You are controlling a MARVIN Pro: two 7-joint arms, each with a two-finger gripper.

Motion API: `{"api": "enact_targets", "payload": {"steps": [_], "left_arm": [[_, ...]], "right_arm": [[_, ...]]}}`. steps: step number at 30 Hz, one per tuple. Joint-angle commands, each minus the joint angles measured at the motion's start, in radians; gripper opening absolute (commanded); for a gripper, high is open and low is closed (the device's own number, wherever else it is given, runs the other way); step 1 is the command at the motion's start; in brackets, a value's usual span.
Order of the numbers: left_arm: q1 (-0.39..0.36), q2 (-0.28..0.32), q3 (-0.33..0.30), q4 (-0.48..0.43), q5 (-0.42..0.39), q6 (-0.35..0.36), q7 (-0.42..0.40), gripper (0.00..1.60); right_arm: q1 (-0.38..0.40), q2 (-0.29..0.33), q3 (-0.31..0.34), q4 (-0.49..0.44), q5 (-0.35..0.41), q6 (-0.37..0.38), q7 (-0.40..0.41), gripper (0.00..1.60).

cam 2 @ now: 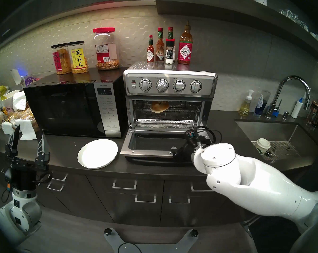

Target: Open the oven and place the bagel inside on the rack

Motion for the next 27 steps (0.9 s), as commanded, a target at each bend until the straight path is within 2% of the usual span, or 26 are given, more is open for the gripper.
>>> {"api": "enact_targets", "payload": {"steps": [1,11,13,14,18,24,25,27], "left_arm": [[-0.003,0.0,-0.005,-0.008,0.001,-0.002,0.001,1.6],[-0.003,0.0,-0.005,-0.008,0.001,-0.002,0.001,1.6],[-0.003,0.0,-0.004,-0.008,0.001,-0.002,0.001,1.6],[-0.004,0.0,-0.004,-0.007,0.001,-0.002,0.001,1.6],[-0.004,0.0,-0.004,-0.007,0.001,-0.002,0.001,1.6],[-0.004,0.001,-0.003,-0.006,0.001,-0.002,0.001,1.6],[-0.004,0.001,-0.003,-0.006,0.001,-0.002,0.001,1.6],[-0.005,0.001,-0.003,-0.006,0.001,-0.002,0.001,1.6]], "right_arm": [[-0.094,0.115,0.032,0.007,0.001,-0.078,0.067,1.6],[-0.19,0.221,0.066,-0.017,-0.004,-0.211,0.157,1.6],[-0.197,0.217,0.063,-0.019,-0.008,-0.219,0.162,1.6],[-0.223,0.248,0.057,-0.039,-0.012,-0.248,0.179,1.6],[-0.266,0.297,0.028,-0.083,-0.034,-0.303,0.199,1.6],[-0.311,0.329,-0.013,-0.13,-0.084,-0.382,0.21,1.6],[-0.293,0.333,-0.031,-0.132,-0.09,-0.392,0.211,1.6],[-0.329,0.342,-0.03,-0.136,-0.111,-0.422,0.209,1.6]]}}
